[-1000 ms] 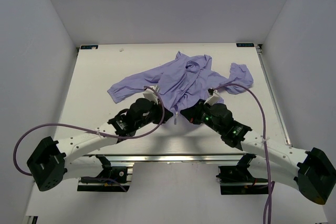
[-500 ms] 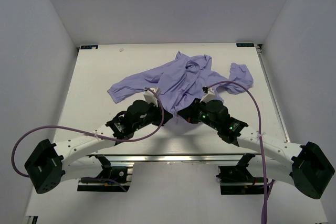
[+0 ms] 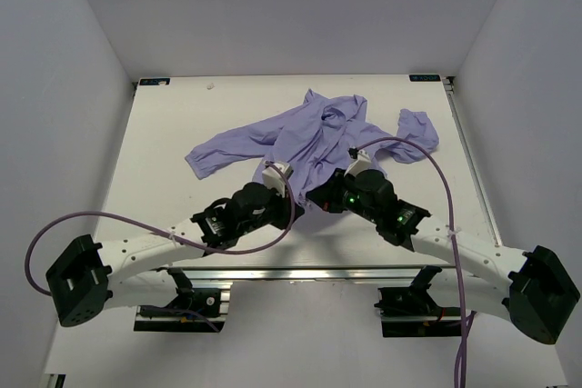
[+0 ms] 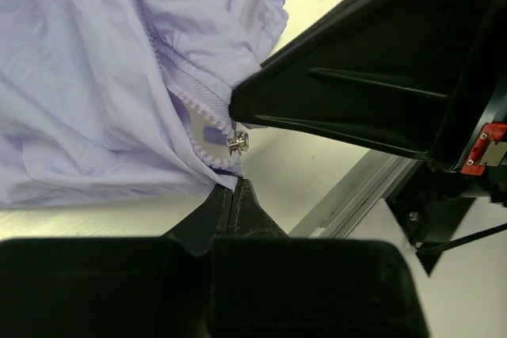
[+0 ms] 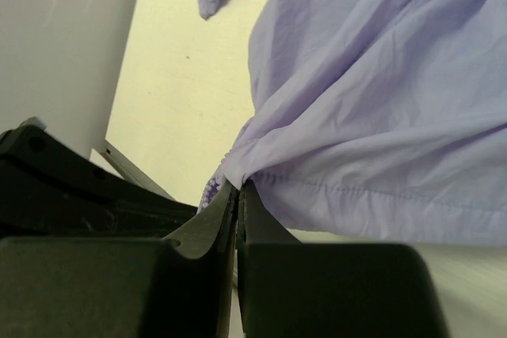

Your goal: Zip up the jacket

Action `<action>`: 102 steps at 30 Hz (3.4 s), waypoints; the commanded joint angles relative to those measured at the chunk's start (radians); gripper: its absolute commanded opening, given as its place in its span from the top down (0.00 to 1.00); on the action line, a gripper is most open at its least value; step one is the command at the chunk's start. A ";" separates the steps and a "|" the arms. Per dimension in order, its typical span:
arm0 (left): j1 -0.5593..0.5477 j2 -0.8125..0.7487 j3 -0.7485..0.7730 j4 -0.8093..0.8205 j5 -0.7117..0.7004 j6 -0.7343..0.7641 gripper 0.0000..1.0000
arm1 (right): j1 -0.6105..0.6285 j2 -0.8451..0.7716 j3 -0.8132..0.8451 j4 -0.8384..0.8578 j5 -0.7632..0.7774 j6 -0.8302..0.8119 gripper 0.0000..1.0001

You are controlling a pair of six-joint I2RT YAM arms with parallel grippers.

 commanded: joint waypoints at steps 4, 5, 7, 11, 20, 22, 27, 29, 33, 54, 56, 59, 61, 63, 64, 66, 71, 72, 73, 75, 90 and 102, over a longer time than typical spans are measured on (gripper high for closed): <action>-0.064 0.032 0.031 -0.124 -0.052 0.031 1.00 | -0.005 -0.010 0.103 0.016 0.075 0.014 1.00; -0.066 0.032 0.026 -0.129 -0.047 0.023 1.00 | -0.005 -0.021 0.106 0.015 0.083 0.008 1.00; -0.068 0.033 0.017 -0.136 -0.038 0.011 1.00 | -0.005 -0.028 0.123 -0.010 0.095 -0.001 1.00; -0.069 0.029 0.000 -0.162 -0.050 -0.027 1.00 | -0.005 -0.038 0.132 -0.042 0.056 -0.045 1.00; -0.069 -0.010 0.035 -0.161 -0.082 -0.040 1.00 | -0.005 -0.010 0.057 -0.021 -0.323 -0.245 0.90; -0.068 -0.011 0.044 -0.170 -0.078 -0.040 1.00 | -0.005 -0.001 0.055 -0.024 -0.343 -0.256 0.83; -0.069 -0.037 0.044 -0.184 -0.082 -0.041 1.00 | -0.005 0.027 0.063 -0.045 -0.331 -0.259 0.68; -0.069 -0.048 0.040 -0.173 -0.079 -0.038 1.00 | -0.005 0.042 0.066 -0.047 -0.327 -0.262 0.65; -0.069 -0.057 0.040 -0.178 -0.085 -0.037 1.00 | -0.005 0.068 0.078 -0.065 -0.314 -0.262 0.62; -0.068 -0.126 0.055 -0.236 -0.128 -0.104 0.30 | -0.006 0.010 -0.021 0.079 -0.290 -0.147 1.00; -0.065 -0.144 0.045 -0.253 -0.151 -0.139 0.20 | -0.006 -0.001 -0.027 0.081 -0.281 -0.138 1.00; -0.042 -0.194 0.009 -0.268 -0.142 -0.192 0.02 | -0.006 -0.027 -0.038 0.085 -0.267 -0.122 1.00; -0.006 -0.235 -0.044 -0.235 -0.115 -0.239 0.02 | -0.006 -0.042 -0.050 0.097 -0.267 -0.106 1.00; 0.033 -0.253 -0.089 -0.162 -0.031 -0.285 0.02 | -0.006 -0.053 -0.061 0.114 -0.273 -0.098 1.00; 0.060 -0.266 -0.109 -0.128 0.019 -0.302 0.02 | -0.006 -0.056 -0.067 0.119 -0.273 -0.092 1.00; 0.170 -0.266 -0.188 0.026 0.162 -0.337 0.02 | -0.006 -0.064 -0.073 0.133 -0.278 -0.081 1.00; 0.340 -0.179 -0.337 0.417 0.583 -0.503 0.02 | -0.006 -0.065 -0.086 0.144 -0.282 -0.075 1.00; 0.340 -0.163 -0.351 0.527 0.614 -0.527 0.02 | -0.006 -0.064 -0.086 0.145 -0.282 -0.075 1.00; 0.340 -0.152 -0.351 0.558 0.657 -0.535 0.02 | -0.006 -0.062 -0.086 0.147 -0.281 -0.076 1.00; 0.340 -0.137 -0.351 0.601 0.674 -0.541 0.02 | -0.006 -0.061 -0.087 0.151 -0.276 -0.076 1.00; 0.340 -0.057 -0.339 0.626 0.688 -0.540 0.11 | -0.006 -0.080 -0.097 0.183 -0.270 -0.058 1.00; 0.340 -0.007 -0.249 0.526 0.683 -0.457 0.08 | -0.006 -0.105 -0.104 0.185 -0.282 -0.050 1.00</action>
